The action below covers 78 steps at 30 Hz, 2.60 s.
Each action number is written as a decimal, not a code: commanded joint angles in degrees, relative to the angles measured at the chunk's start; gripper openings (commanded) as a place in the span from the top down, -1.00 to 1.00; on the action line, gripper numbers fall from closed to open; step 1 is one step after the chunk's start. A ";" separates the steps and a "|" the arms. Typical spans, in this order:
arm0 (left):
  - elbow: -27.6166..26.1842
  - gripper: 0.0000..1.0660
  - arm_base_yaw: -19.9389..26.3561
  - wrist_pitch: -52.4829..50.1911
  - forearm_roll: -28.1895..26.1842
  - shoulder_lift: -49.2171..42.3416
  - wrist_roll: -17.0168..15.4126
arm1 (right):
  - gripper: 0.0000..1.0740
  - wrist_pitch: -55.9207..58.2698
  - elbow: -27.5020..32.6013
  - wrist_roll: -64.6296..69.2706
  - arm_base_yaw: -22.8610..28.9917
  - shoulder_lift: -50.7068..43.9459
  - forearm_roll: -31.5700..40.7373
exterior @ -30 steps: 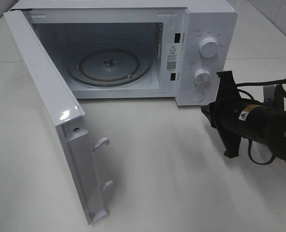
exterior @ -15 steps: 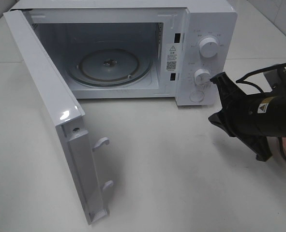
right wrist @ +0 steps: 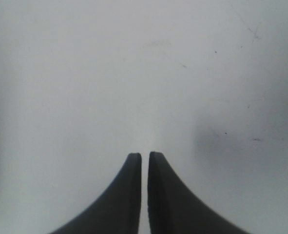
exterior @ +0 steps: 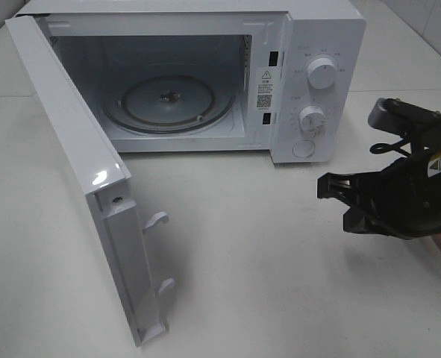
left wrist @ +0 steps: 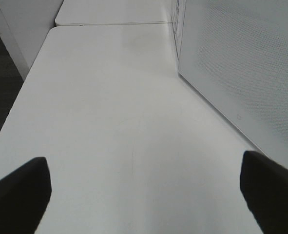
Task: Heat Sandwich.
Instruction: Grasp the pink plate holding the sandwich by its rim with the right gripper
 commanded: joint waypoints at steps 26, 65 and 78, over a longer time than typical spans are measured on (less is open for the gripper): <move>0.17 -0.87 0.11 -0.46 -0.40 -1.55 0.11 | -0.45 31.17 -13.46 -21.31 -12.83 -0.63 -10.54; 0.17 -0.87 0.11 -0.46 -0.40 -1.55 0.11 | -0.76 17.07 -13.46 -11.06 -20.45 18.51 -20.51; 0.17 -0.87 0.11 -0.46 -0.40 -1.55 0.11 | -0.69 14.04 -13.46 -10.31 -20.45 22.75 -20.57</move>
